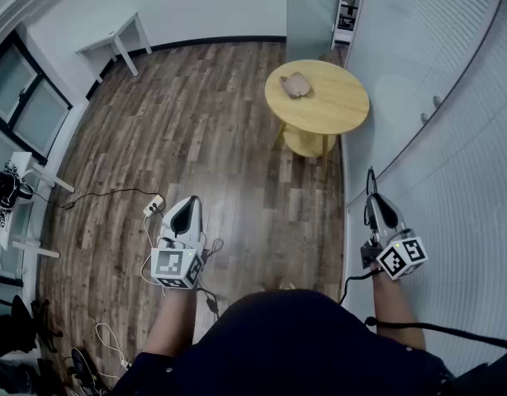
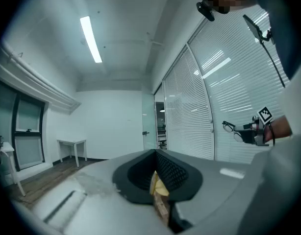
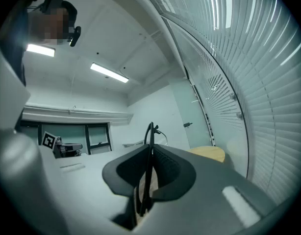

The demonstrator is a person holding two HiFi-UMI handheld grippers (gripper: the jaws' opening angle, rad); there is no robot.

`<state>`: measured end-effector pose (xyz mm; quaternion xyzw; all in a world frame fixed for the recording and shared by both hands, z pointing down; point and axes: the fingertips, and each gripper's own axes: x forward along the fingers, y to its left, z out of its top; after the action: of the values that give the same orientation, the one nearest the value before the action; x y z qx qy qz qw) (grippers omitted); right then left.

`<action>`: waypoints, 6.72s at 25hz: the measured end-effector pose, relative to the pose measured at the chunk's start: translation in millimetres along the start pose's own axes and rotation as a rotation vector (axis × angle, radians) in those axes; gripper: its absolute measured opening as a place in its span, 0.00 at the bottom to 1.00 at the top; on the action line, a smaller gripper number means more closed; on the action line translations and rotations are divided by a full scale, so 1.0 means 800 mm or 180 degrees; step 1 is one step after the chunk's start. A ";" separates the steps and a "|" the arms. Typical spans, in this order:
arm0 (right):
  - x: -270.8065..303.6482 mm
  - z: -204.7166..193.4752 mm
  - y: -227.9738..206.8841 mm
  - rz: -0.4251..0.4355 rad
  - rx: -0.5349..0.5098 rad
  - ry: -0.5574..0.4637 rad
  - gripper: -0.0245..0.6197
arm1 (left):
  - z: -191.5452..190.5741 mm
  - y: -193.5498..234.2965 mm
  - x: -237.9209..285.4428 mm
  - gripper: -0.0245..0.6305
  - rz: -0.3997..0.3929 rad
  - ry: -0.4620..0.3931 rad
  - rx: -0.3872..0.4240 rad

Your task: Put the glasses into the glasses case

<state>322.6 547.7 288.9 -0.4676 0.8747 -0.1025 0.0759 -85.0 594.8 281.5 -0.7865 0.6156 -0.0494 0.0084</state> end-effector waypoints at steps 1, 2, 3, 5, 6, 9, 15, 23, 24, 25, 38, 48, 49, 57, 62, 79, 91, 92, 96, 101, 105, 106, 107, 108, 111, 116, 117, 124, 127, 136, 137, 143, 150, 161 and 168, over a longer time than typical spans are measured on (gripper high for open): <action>-0.002 0.003 0.000 0.0011 0.0006 -0.0005 0.09 | 0.003 -0.003 0.000 0.04 0.0002 -0.0009 0.0015; -0.003 0.005 -0.001 0.0021 0.0010 -0.0007 0.09 | 0.006 -0.007 -0.001 0.04 0.0005 -0.0018 0.0028; -0.005 0.006 -0.002 0.0029 0.0015 -0.0006 0.09 | 0.008 -0.010 -0.001 0.04 0.0008 -0.0024 0.0037; -0.009 0.005 -0.006 0.0035 0.0038 0.0006 0.09 | 0.011 -0.017 0.000 0.04 0.0014 -0.0024 0.0039; -0.011 0.003 -0.008 0.0041 0.0058 0.0016 0.09 | 0.011 -0.021 0.000 0.04 0.0015 -0.0018 0.0038; -0.015 -0.004 -0.011 0.0089 0.0098 0.0059 0.09 | 0.013 -0.030 -0.001 0.04 0.0033 -0.0001 0.0046; -0.009 0.002 -0.027 0.0244 0.0101 -0.0024 0.09 | 0.025 -0.045 -0.002 0.04 0.0085 -0.0011 0.0123; 0.044 -0.009 -0.050 0.0252 0.0030 -0.0009 0.09 | 0.000 -0.014 0.032 0.04 0.0173 0.0063 0.0173; 0.056 -0.010 -0.053 0.0239 0.0013 -0.0004 0.09 | -0.001 -0.005 0.044 0.04 0.0167 0.0060 0.0167; 0.068 -0.010 -0.055 0.0220 0.0005 0.0002 0.09 | -0.001 0.004 0.058 0.04 0.0154 0.0058 0.0159; 0.190 -0.005 -0.064 -0.0174 -0.0128 -0.0060 0.09 | 0.031 0.094 0.228 0.04 -0.0273 -0.0178 0.0281; 0.234 -0.001 -0.081 -0.0330 -0.0182 -0.0189 0.09 | 0.017 0.088 0.311 0.04 -0.0516 -0.0212 0.0256; 0.241 -0.001 -0.083 -0.0323 -0.0175 -0.0188 0.09 | 0.019 0.089 0.317 0.04 -0.0531 -0.0216 0.0275; 0.324 -0.002 -0.114 -0.0149 -0.0110 -0.0104 0.09 | 0.019 0.109 0.380 0.04 -0.0459 -0.0145 0.0208; 0.388 0.008 -0.143 0.0019 -0.0083 -0.0041 0.09 | 0.036 0.127 0.431 0.04 -0.0357 -0.0132 0.0243; 0.537 -0.043 -0.194 0.0675 0.0161 0.0595 0.09 | 0.012 0.159 0.511 0.04 0.0011 0.0184 0.0166; 0.669 -0.046 -0.218 0.0496 0.0168 0.0652 0.09 | 0.016 0.248 0.649 0.04 -0.0233 0.0082 0.0129; 0.683 -0.046 -0.221 0.0471 0.0172 0.0659 0.09 | 0.019 0.257 0.666 0.04 -0.0261 0.0068 0.0131; 0.733 -0.055 -0.233 0.0374 0.0200 0.0681 0.09 | 0.022 0.293 0.734 0.04 -0.0332 0.0026 0.0144; 0.784 -0.062 -0.255 0.0138 0.0241 0.0673 0.09 | 0.019 0.323 0.805 0.04 -0.0536 0.0034 0.0171; 0.818 -0.046 -0.259 0.0031 0.0202 0.0657 0.09 | 0.027 0.339 0.849 0.04 -0.0704 0.0039 0.0166; 0.822 -0.043 -0.264 -0.0006 0.0190 0.0656 0.09 | 0.027 0.339 0.860 0.04 -0.0746 0.0038 0.0158; 0.826 -0.040 -0.270 -0.0042 0.0180 0.0655 0.09 | 0.027 0.337 0.870 0.04 -0.0787 0.0039 0.0147; 0.830 -0.039 -0.277 -0.0075 0.0174 0.0656 0.09 | 0.028 0.336 0.879 0.04 -0.0828 0.0043 0.0139; 0.845 -0.040 -0.293 -0.0140 0.0161 0.0681 0.09 | 0.032 0.334 0.898 0.04 -0.0929 0.0042 0.0137; 0.871 -0.061 -0.322 -0.0114 0.0149 0.0791 0.09 | 0.037 0.337 0.925 0.04 -0.0892 0.0017 0.0194; 0.877 -0.067 -0.326 -0.0087 0.0145 0.0814 0.09 | 0.036 0.339 0.931 0.04 -0.0863 0.0022 0.0207; 0.919 -0.104 -0.376 -0.0054 0.0258 0.0937 0.09 | 0.013 0.358 0.982 0.04 -0.0683 0.0142 0.0217; 0.942 -0.128 -0.393 -0.0019 0.0266 0.1023 0.09 | -0.012 0.359 1.009 0.04 -0.0683 0.0257 0.0220; 0.960 -0.200 -0.418 0.0034 0.0350 0.1237 0.09 | -0.080 0.361 1.032 0.04 -0.0635 0.0557 0.0197; 0.963 -0.206 -0.419 0.0044 0.0345 0.1244 0.09 | -0.086 0.361 1.035 0.04 -0.0627 0.0577 0.0195; 0.973 -0.241 -0.431 0.0109 0.0290 0.1309 0.09 | -0.105 0.351 1.057 0.04 -0.0672 0.0551 0.0218; 0.989 -0.285 -0.441 0.0183 0.0273 0.1537 0.09 | -0.139 0.362 1.068 0.04 -0.0640 0.0721 0.0153; 0.991 -0.343 -0.446 0.0188 0.0389 0.1792 0.09 | -0.185 0.382 1.068 0.04 -0.0588 0.0972 0.0148; 0.995 -0.359 -0.447 0.0185 0.0396 0.1876 0.09 | -0.205 0.391 1.064 0.04 -0.0567 0.1105 0.0129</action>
<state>105.4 -278.3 627.0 -0.3869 0.8641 -0.2849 -0.1499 -199.9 -297.9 478.4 -0.8172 0.5347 -0.1972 -0.0864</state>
